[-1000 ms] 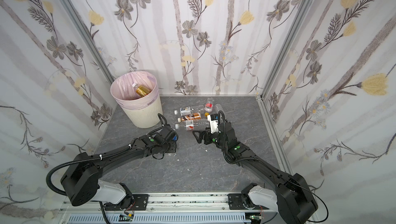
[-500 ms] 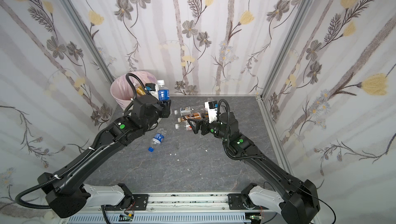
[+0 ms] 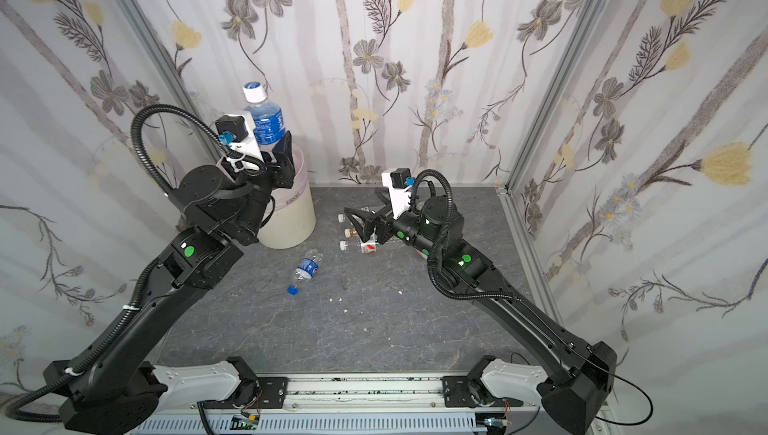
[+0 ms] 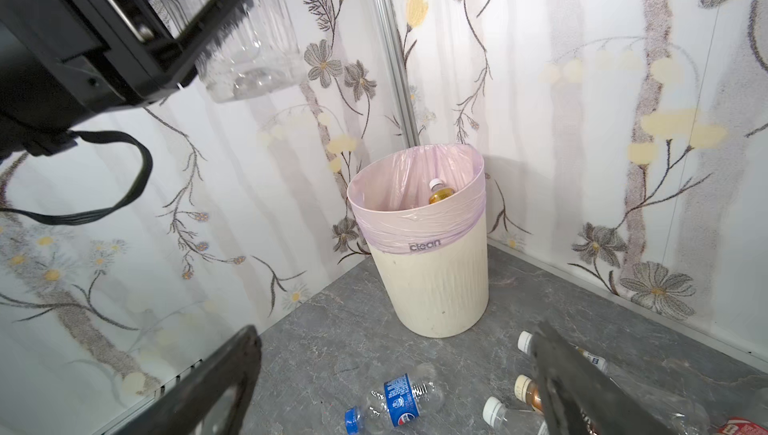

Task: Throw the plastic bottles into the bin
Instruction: 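Lift the Pocari bottle over the bin and open the left gripper, then lower the left gripper to the blue-label Pepsi bottle on the table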

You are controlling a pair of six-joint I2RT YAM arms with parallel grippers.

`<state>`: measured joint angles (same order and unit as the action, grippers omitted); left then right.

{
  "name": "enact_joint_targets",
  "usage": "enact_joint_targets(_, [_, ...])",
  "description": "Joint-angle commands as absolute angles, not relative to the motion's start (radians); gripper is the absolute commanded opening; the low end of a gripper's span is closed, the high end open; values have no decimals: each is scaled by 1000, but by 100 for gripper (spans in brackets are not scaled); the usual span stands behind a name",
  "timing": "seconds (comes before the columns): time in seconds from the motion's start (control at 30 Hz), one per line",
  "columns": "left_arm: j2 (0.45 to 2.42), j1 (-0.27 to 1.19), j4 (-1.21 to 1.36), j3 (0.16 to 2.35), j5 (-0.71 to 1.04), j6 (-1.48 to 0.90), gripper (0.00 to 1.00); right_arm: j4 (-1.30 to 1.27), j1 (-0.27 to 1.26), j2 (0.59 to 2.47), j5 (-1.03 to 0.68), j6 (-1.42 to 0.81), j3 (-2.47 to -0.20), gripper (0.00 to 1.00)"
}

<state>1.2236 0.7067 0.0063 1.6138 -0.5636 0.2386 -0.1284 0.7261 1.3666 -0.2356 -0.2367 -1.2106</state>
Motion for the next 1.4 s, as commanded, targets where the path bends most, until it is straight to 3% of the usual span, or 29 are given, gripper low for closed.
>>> enact_joint_targets(0.0, [1231,651,252,1631,-548,388,55,-118,716,1393,-218,-191,-1239,100])
enact_joint_targets(0.23, [1406,203,200,1653,-316,-25,56,-163,684,1407,-241,-229,-1198,100])
enact_joint_targets(0.27, [1446,168,161,1652,-274,-93,60,-166,682,1410,-242,-230,-1194,100])
enact_joint_targets(0.33, [1537,128,-1,1688,-171,-203,80,-170,678,1413,-242,-233,-1188,100])
enact_joint_targets(0.4, [1567,144,-76,1691,-116,-205,100,-171,674,1412,-242,-235,-1185,100])
enact_joint_targets(0.57, [1611,153,-310,1913,-151,-235,100,-175,673,1417,-263,-250,-1181,100])
enact_joint_targets(0.73, [1518,242,-310,1909,-111,-262,100,-192,672,1441,-268,-275,-1178,100])
enact_joint_targets(1.13, [1235,439,-330,1147,-63,-430,100,-184,662,1427,-193,-308,-1094,100])
enact_joint_targets(1.37, [1179,451,-421,955,-94,-474,100,-198,609,1381,-193,-365,-1001,100])
